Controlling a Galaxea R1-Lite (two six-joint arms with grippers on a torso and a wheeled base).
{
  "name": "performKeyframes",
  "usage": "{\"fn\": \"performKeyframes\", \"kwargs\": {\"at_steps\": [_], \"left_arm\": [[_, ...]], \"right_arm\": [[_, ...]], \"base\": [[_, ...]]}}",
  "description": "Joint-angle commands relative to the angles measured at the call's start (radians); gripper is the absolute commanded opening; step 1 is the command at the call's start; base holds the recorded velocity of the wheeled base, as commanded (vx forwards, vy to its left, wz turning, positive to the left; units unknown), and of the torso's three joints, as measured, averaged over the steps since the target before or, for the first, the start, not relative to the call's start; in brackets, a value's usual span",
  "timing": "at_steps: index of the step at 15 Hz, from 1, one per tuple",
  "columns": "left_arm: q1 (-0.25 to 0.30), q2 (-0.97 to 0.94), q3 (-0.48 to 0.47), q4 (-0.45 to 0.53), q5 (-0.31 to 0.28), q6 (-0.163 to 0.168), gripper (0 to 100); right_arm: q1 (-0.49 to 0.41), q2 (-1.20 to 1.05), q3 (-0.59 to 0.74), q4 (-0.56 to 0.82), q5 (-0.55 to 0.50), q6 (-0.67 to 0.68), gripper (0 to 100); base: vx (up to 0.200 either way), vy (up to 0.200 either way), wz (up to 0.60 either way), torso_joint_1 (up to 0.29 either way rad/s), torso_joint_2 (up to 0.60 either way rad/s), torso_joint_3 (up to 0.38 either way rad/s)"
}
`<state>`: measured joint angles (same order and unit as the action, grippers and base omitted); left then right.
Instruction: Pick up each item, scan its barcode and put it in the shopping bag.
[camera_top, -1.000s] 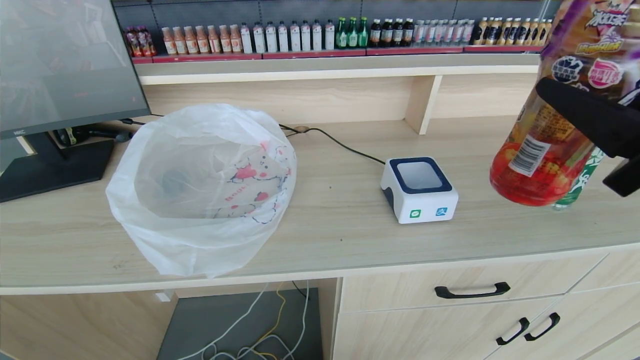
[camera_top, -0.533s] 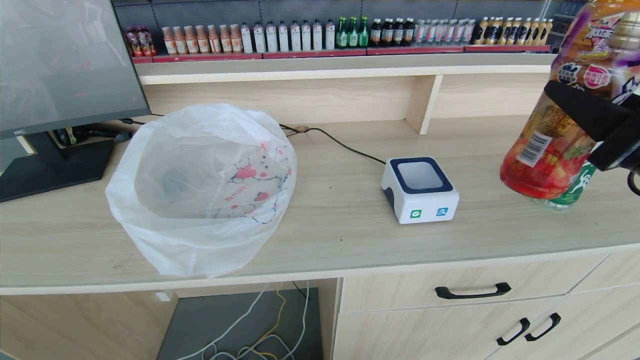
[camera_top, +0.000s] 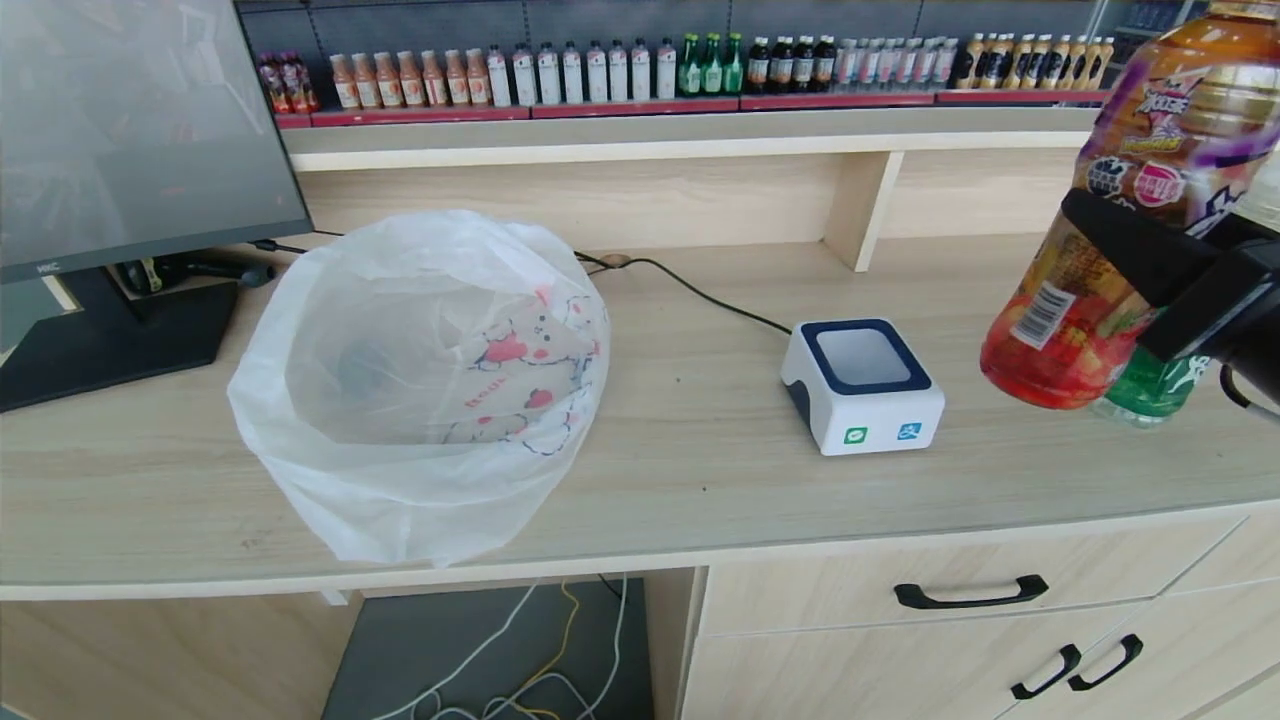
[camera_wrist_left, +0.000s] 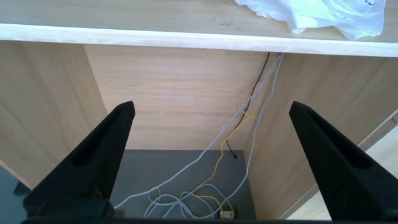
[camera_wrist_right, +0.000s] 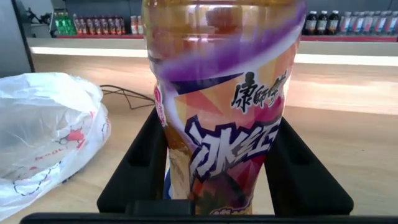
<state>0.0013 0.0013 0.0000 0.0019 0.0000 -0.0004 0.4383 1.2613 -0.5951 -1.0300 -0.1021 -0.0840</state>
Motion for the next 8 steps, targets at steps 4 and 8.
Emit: {"fn": "performKeyframes", "kwargs": {"at_steps": [4, 8], "left_arm": [[0.000, 0.000, 0.000, 0.000, 0.000, -0.001, 100], [-0.001, 0.000, 0.000, 0.000, 0.000, -0.001, 100]], "right_arm": [[0.000, 0.024, 0.001, -0.010, 0.041, 0.001, 0], [0.000, 0.021, 0.003, -0.012, 0.059, 0.003, 0]], "base": [[0.000, 0.200, 0.00, 0.005, 0.00, -0.001], [0.000, 0.200, 0.00, 0.001, 0.00, 0.004]]}}
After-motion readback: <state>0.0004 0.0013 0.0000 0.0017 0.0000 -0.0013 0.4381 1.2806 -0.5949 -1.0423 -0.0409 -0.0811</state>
